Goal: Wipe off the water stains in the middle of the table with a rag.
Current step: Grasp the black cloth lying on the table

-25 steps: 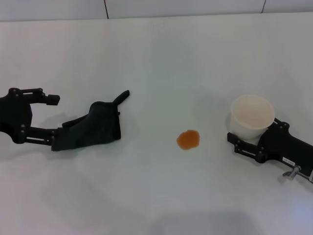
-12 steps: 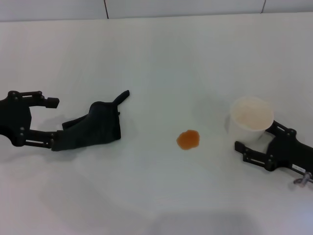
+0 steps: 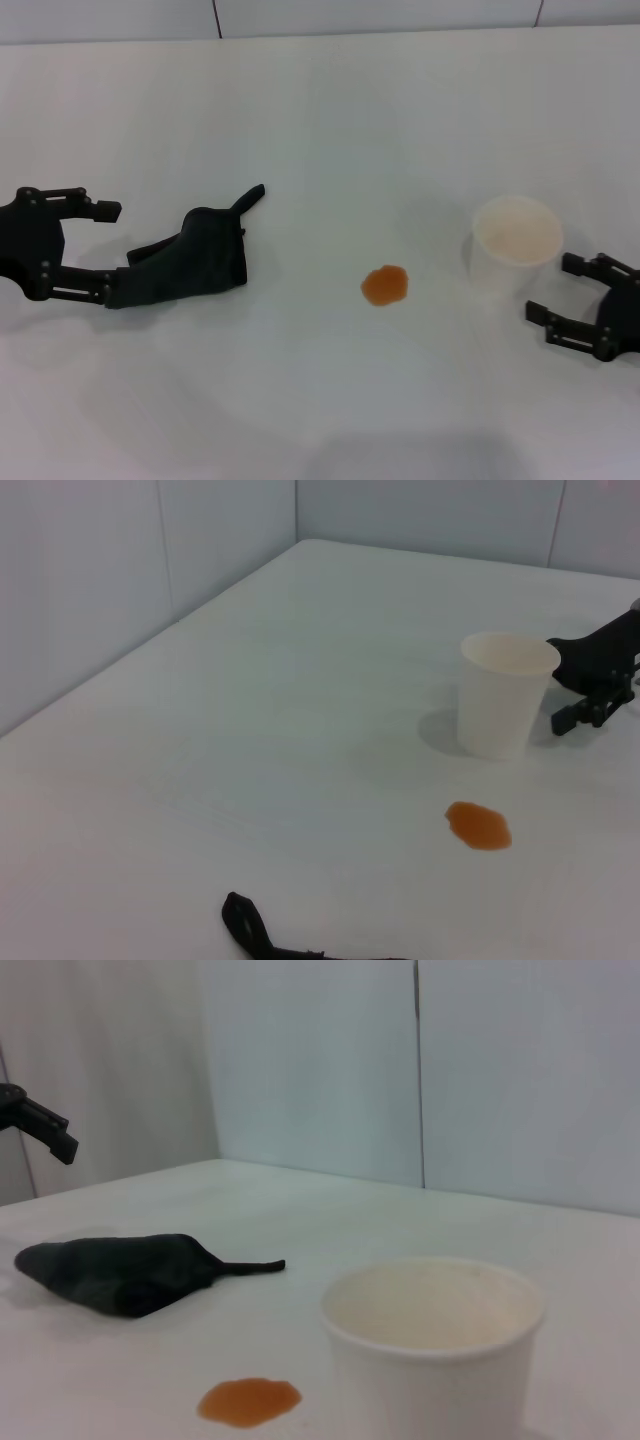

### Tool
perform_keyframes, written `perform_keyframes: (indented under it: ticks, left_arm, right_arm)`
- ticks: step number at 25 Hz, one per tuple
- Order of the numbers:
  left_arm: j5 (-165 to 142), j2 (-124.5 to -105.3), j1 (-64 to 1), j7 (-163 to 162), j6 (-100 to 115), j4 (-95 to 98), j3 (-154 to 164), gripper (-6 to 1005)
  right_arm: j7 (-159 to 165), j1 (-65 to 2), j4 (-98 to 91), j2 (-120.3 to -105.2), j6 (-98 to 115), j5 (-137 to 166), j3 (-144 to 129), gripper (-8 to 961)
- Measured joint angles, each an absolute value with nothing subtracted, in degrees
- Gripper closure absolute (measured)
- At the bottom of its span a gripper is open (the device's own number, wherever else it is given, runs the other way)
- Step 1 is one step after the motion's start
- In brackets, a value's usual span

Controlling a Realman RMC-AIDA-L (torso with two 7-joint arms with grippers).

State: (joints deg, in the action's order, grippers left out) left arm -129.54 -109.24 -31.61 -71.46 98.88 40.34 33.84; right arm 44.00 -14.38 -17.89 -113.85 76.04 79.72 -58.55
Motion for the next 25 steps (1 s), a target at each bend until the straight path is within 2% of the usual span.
perform_keyframes:
  ticks: [7,13,17,18,19,20,25]
  left_arm:
    - [-129.6,-109.23,-31.5,-72.7,98.9,40.3,33.8,148]
    - [-131.6,-109.03,-32.0,-76.1,99.1,42.7,34.0,149]
    - [-132.4,-109.66,-32.1,-77.2,99.1,44.2,34.0,149]
    - [-132.4,-109.72,-32.1,-77.3,99.1,44.2,34.0,149]
    - [-132.4,-109.78,-32.1,-77.4,99.1,44.2,34.0,149]
    - [-132.4,-109.82,-32.1,-77.4,99.1,44.3,34.0,149]
    - [-132.5,-109.95,-32.1,-78.4,99.1,44.4,34.0,150]
  right_arm:
    - [56.6,-12.8,-29.0,-111.92,79.9,89.4,-58.3,109]
    - [70.4,-13.8,-42.9,-111.23,82.2,101.3,-58.1,110]
    - [77.5,-16.6,-48.2,-109.14,86.3,105.4,-57.9,110]
    - [79.2,-17.7,-49.0,-108.22,87.5,105.9,-57.6,110]
    - [79.2,-17.7,-49.0,-108.22,87.5,105.9,-57.6,110]
    - [81.2,-20.2,-50.3,-106.87,90.6,107.8,-55.2,110]
    - [83.6,-24.0,-52.8,-105.94,96.7,112.5,-49.6,110]
